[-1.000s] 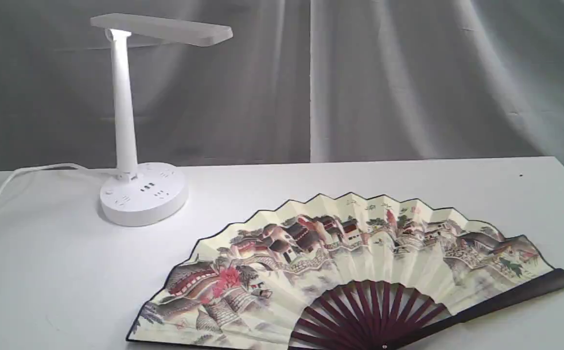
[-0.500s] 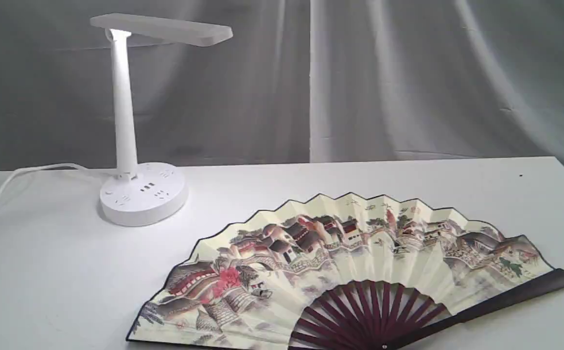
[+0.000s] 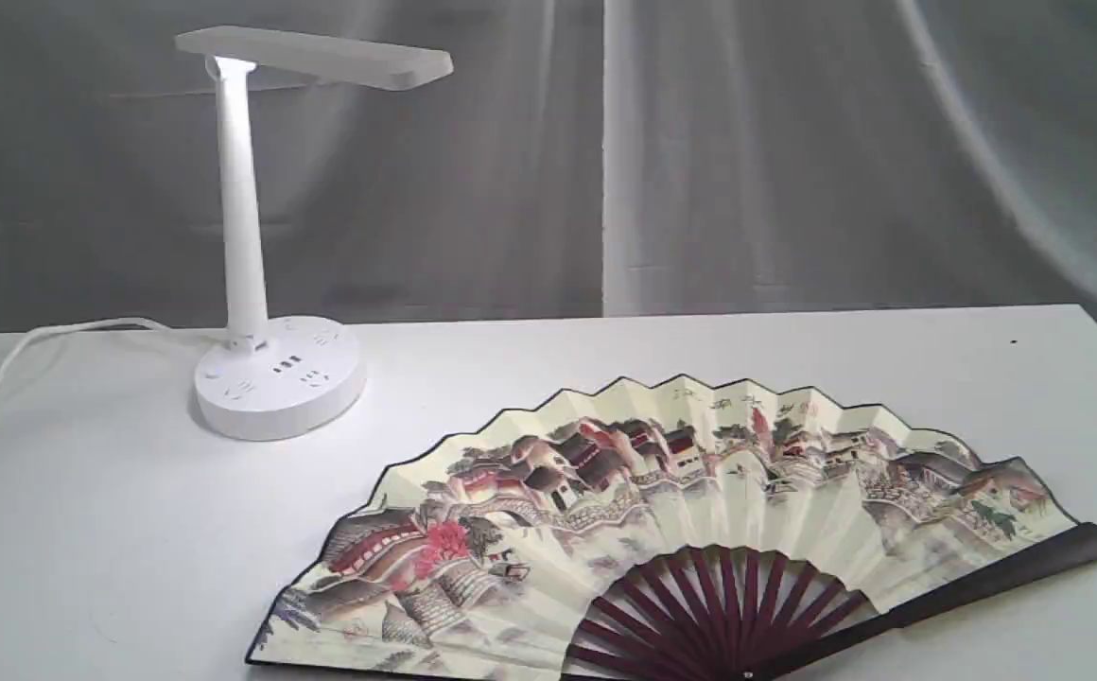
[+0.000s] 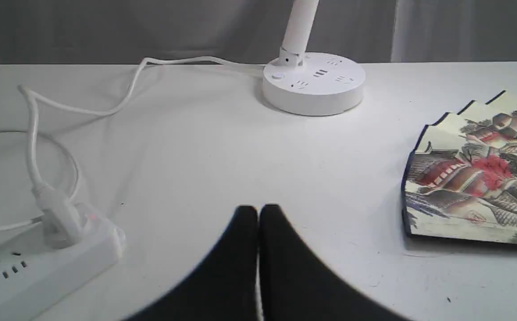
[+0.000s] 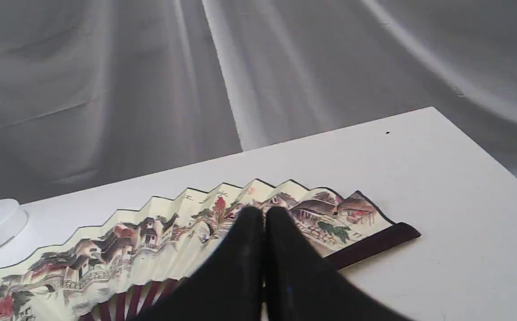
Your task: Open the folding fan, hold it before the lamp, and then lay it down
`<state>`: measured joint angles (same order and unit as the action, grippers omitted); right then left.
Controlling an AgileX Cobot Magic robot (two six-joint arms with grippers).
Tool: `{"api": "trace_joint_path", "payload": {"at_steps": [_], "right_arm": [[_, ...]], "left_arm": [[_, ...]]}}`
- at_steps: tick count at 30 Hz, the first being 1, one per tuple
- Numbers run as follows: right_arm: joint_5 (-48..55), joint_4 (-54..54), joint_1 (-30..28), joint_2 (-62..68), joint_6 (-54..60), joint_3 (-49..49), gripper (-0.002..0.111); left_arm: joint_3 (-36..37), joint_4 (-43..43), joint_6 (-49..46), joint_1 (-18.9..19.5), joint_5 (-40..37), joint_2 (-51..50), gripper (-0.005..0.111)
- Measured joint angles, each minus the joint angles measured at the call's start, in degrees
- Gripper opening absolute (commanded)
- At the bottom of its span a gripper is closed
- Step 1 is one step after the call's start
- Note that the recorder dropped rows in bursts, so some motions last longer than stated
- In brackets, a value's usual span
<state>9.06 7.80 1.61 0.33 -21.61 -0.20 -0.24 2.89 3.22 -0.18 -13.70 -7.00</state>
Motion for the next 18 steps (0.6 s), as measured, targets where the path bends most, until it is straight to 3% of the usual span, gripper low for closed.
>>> {"api": "trace_joint_path", "payload": {"at_steps": [13, 18], "right_arm": [[0.00, -0.13, 0.00, 0.00, 0.00, 0.00, 0.000], [-0.11, -0.24, 0.00, 0.00, 0.00, 0.00, 0.000]], "left_arm": [[0.00, -0.56, -0.30, 0.00, 0.47, 0.12, 0.000], [0.00, -0.56, -0.30, 0.00, 1.03, 5.72, 0.000]]}}
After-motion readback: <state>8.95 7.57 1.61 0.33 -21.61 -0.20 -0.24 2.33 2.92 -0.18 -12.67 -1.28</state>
